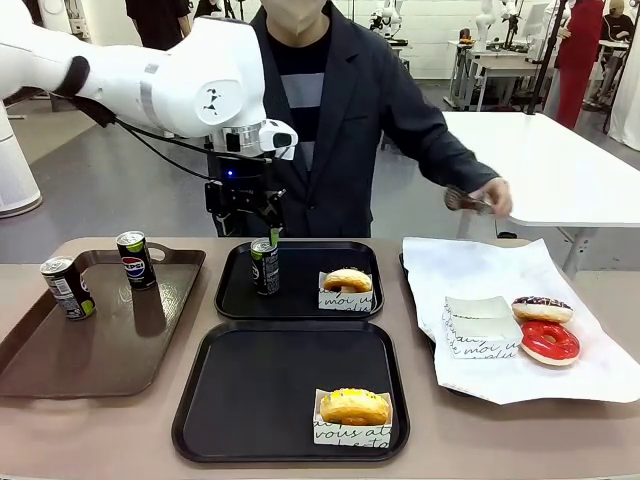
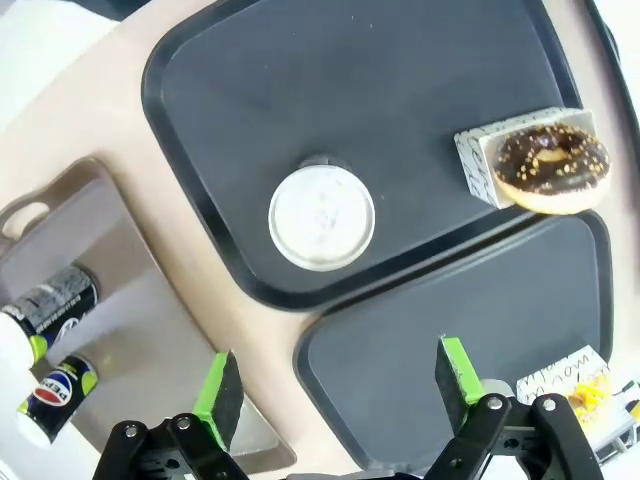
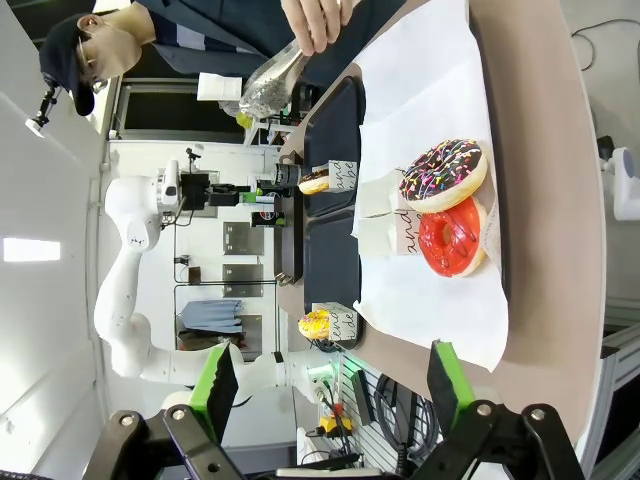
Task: Set up donuts and drinks on trays.
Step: Pick up one Pepsi coke and place it on the Flat Tray, then pick up one Pepsi coke from the Handle tray and place it on the Flat Tray without a Pepsi coke.
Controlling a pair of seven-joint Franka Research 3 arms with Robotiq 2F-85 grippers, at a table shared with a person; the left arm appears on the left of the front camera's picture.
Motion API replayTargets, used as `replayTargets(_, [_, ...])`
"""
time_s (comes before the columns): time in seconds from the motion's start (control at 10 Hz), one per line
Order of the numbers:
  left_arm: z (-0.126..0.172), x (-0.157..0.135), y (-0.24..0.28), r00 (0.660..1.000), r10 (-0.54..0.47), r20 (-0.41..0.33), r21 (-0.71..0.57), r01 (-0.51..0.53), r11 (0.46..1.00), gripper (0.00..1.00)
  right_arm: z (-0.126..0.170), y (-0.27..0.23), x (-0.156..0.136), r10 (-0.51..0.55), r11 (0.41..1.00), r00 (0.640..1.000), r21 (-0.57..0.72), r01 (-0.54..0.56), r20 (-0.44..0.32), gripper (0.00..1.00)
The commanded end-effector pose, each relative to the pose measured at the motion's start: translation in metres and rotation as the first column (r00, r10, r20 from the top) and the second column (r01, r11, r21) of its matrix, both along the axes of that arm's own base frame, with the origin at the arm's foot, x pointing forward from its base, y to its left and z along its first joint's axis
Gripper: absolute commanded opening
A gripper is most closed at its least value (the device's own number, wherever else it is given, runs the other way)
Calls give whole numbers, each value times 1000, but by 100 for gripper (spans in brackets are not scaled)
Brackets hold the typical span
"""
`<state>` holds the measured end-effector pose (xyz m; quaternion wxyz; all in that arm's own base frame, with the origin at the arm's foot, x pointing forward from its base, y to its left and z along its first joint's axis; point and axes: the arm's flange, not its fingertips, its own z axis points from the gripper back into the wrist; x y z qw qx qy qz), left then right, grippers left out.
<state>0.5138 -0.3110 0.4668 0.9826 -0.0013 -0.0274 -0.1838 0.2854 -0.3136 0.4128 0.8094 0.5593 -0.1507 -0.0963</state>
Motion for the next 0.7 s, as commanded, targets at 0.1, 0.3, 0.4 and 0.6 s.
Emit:
replayTargets(0.1, [0,0,0,1000,0,0,0,0,1000,100,0,0,-1,2,1000,1000,7,-2,8,100])
replayTargets(0.3, [0,0,0,1000,0,0,0,0,1000,100,0,0,-1,2,1000,1000,7,-2,8,100])
replayTargets(0.4, [0,0,0,1000,0,0,0,0,1000,100,0,0,-1,2,1000,1000,7,-2,8,100])
replayTargets(0.6, [3,-25,50,999,27,-17,-36,-28,999,100,0,0,-1,2,1000,1000,7,-2,8,100])
